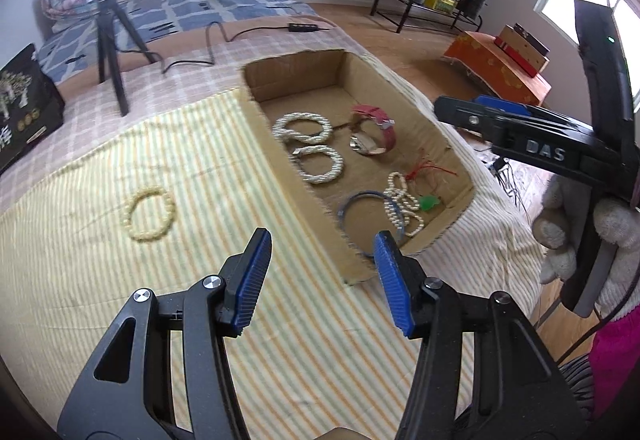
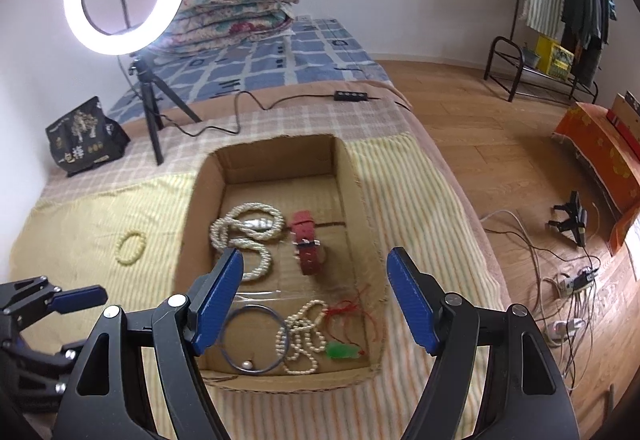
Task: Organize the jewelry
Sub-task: 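Withdraw both open tools from the box toward the beaded bracelet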
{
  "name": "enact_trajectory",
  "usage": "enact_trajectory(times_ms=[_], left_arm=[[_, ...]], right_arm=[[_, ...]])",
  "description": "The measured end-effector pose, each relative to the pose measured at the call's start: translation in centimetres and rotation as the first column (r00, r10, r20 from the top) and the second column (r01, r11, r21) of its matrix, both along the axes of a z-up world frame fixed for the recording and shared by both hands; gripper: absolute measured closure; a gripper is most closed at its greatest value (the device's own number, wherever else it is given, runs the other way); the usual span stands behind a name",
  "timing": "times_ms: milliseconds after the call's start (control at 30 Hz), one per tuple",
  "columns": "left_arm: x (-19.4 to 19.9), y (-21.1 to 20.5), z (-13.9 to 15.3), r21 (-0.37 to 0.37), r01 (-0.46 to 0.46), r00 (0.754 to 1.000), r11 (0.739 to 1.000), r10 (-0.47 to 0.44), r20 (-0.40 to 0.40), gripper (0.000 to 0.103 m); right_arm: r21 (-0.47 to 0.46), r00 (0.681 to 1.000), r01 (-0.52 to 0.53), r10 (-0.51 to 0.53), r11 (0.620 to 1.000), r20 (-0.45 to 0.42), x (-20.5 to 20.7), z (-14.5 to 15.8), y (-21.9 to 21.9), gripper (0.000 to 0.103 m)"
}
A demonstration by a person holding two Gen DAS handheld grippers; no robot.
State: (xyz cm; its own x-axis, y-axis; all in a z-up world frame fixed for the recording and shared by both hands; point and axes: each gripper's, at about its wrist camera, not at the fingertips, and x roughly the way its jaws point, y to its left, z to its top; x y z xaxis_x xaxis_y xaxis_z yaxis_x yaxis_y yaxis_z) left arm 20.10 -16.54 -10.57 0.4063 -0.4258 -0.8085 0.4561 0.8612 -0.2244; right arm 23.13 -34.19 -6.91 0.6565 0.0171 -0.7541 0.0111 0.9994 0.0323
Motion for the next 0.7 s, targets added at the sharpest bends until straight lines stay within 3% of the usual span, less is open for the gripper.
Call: enact_trajectory(times_ms=[700], left_arm=[[3.4,9.3,-0.8,0.008,-0.208,0.978,0.978,0.208,-0.028,0.048]], right_arm=[[0.015,0.988,-0.152,0.152,0.988,0.017,0.1,0.3,6.7,0.029]])
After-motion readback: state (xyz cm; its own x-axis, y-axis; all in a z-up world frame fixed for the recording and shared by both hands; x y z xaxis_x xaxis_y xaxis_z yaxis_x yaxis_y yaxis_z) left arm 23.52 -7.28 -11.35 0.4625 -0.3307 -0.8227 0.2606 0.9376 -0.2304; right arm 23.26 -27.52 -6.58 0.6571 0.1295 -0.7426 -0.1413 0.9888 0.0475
